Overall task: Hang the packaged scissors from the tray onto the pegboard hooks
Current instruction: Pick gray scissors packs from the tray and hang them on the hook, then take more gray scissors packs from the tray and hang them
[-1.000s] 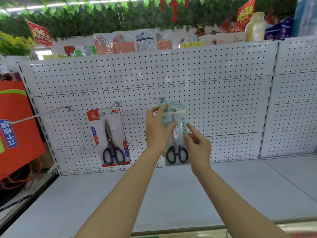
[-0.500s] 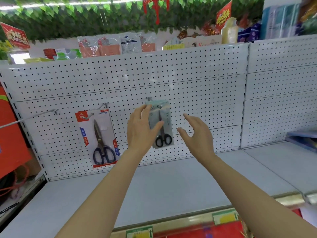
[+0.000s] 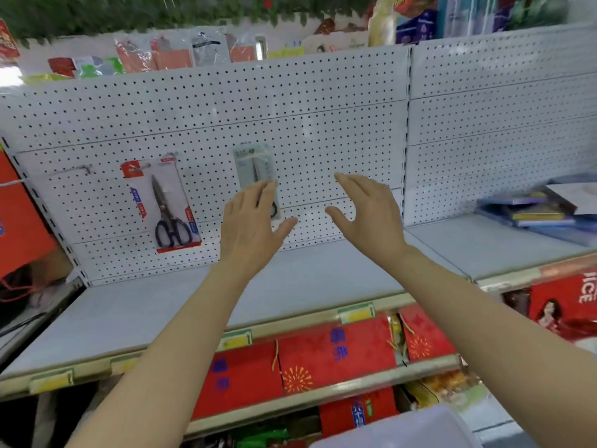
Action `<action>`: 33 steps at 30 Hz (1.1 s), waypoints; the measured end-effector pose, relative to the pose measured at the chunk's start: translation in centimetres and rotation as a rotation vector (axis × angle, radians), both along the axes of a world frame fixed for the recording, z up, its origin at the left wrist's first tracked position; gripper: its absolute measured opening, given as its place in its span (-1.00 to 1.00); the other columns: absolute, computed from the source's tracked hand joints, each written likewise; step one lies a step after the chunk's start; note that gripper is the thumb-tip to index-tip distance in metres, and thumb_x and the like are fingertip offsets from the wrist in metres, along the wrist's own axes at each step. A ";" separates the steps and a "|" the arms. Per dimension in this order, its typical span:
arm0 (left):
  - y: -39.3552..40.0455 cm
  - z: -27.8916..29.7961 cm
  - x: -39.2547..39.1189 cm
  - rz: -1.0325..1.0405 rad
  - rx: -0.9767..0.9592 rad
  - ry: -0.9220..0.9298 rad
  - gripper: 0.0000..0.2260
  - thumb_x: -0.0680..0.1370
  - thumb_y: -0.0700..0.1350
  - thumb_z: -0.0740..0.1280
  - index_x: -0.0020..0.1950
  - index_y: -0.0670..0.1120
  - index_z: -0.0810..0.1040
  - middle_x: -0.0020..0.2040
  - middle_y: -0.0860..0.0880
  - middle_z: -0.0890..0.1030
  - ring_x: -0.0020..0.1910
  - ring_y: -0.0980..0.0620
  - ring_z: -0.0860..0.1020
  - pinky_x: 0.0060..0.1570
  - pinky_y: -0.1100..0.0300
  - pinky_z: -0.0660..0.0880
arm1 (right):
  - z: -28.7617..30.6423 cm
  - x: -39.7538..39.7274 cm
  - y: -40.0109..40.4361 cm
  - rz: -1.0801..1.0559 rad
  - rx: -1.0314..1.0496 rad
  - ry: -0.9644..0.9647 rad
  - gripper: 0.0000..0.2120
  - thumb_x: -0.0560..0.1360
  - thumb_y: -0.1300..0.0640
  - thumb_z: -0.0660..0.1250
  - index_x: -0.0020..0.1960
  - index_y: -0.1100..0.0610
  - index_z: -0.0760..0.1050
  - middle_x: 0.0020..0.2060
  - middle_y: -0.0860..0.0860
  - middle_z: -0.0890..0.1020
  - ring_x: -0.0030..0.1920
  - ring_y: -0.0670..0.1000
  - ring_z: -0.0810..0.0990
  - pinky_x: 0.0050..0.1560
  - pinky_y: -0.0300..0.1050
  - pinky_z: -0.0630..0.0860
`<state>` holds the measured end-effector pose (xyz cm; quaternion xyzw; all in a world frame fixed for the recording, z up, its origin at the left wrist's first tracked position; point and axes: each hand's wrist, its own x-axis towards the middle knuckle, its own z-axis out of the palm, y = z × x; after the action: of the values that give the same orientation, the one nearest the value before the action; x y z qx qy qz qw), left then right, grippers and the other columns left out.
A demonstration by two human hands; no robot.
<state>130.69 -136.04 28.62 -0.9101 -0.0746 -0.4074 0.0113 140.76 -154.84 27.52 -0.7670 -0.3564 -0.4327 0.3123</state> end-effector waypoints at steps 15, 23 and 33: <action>-11.4 -25.0 -0.2 -0.071 -0.097 0.507 -0.37 0.47 0.18 0.37 0.45 -0.11 0.40 0.36 -0.11 0.48 0.30 -0.17 0.45 0.26 -0.04 0.37 | -23.1 -2.1 -11.7 -0.165 -0.233 0.315 -0.52 0.44 -0.03 0.29 0.27 0.20 0.53 0.08 0.12 0.64 0.04 0.20 0.61 0.04 0.08 0.46; -15.0 -37.8 -3.1 -0.124 -0.179 0.743 -0.39 0.52 0.14 0.35 0.49 -0.10 0.33 0.40 -0.08 0.43 0.35 -0.13 0.41 0.32 0.01 0.34 | -35.3 -3.9 -16.1 -0.219 -0.341 0.475 -0.53 0.41 0.09 0.47 0.27 0.25 0.53 0.03 0.13 0.65 0.01 0.20 0.62 0.02 0.10 0.50; -17.5 -53.9 -6.3 0.268 -0.727 1.366 -0.44 0.62 0.14 0.18 0.44 -0.25 0.30 0.32 -0.20 0.41 0.28 -0.17 0.46 0.19 0.04 0.46 | -47.0 -6.8 -18.8 -0.202 -0.478 0.665 -0.55 0.38 0.09 0.43 0.21 0.29 0.56 0.02 0.17 0.68 0.00 0.21 0.66 0.04 0.12 0.54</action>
<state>124.42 -153.54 -25.32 -0.8889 -0.2892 0.2972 -0.1949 133.94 -173.67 -19.51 -0.9467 -0.2496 -0.0954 0.1798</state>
